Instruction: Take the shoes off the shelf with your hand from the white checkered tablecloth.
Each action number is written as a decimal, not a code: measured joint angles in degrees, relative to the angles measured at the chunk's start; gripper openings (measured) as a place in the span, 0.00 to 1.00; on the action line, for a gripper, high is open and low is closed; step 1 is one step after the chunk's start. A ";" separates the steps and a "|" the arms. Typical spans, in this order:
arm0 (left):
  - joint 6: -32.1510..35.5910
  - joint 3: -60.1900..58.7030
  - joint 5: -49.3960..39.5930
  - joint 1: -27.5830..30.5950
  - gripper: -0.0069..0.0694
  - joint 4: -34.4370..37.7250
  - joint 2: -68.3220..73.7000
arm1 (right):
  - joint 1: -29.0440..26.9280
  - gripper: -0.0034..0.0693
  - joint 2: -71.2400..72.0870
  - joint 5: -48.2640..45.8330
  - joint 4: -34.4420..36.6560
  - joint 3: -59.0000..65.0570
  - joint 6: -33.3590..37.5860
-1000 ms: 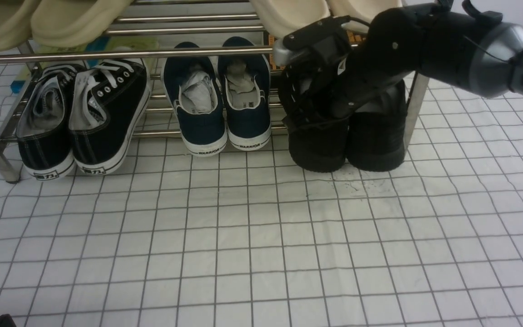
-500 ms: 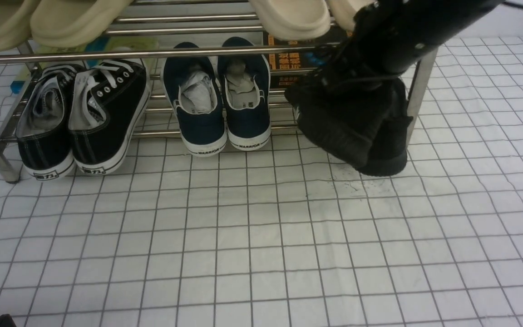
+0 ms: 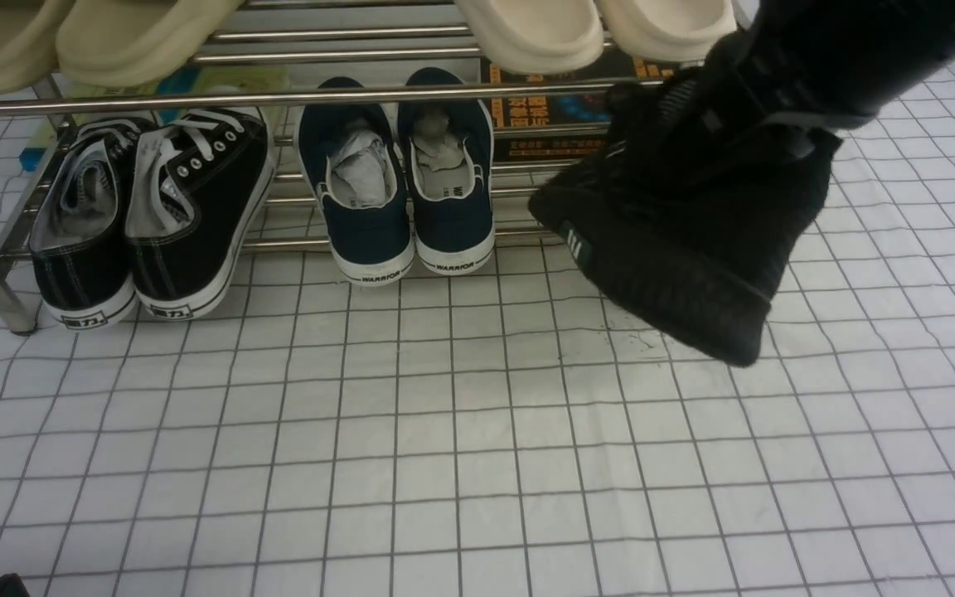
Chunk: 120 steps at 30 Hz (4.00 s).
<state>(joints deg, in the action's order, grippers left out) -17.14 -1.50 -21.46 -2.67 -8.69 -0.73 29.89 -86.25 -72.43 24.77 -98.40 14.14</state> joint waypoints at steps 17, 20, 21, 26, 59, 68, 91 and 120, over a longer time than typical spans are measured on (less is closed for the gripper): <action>0.00 0.00 -0.04 0.00 0.41 0.00 0.00 | 13.70 0.06 -3.23 0.32 -6.42 9.70 -5.97; 0.00 0.00 -0.04 0.00 0.41 0.00 0.00 | 13.70 0.06 -5.65 2.52 -10.09 9.89 -6.49; 0.00 0.00 -0.04 0.00 0.41 0.00 0.00 | 13.70 0.06 -6.47 3.41 -11.34 9.89 -6.49; 0.00 0.00 -0.04 0.00 0.41 0.00 0.00 | 13.70 0.06 -9.40 8.71 -17.65 9.89 -7.68; 0.00 0.05 -0.16 0.00 0.41 0.00 0.00 | 13.77 0.56 -19.57 17.04 -18.18 8.48 -11.75; 0.00 0.05 -0.16 0.00 0.41 0.00 0.00 | 8.81 0.17 -19.57 6.81 -21.62 -1.47 -11.24; 0.00 0.05 -0.16 0.00 0.41 0.00 0.00 | -5.50 0.65 -28.33 20.64 -25.55 -2.98 -11.24; 0.00 0.05 -0.22 0.00 0.41 0.00 0.00 | -4.25 0.06 -9.36 2.99 -15.27 18.24 -18.31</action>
<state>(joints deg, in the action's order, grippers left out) -17.14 -1.45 -21.67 -2.67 -8.69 -0.73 25.63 -95.60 -69.44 9.50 -80.16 -4.17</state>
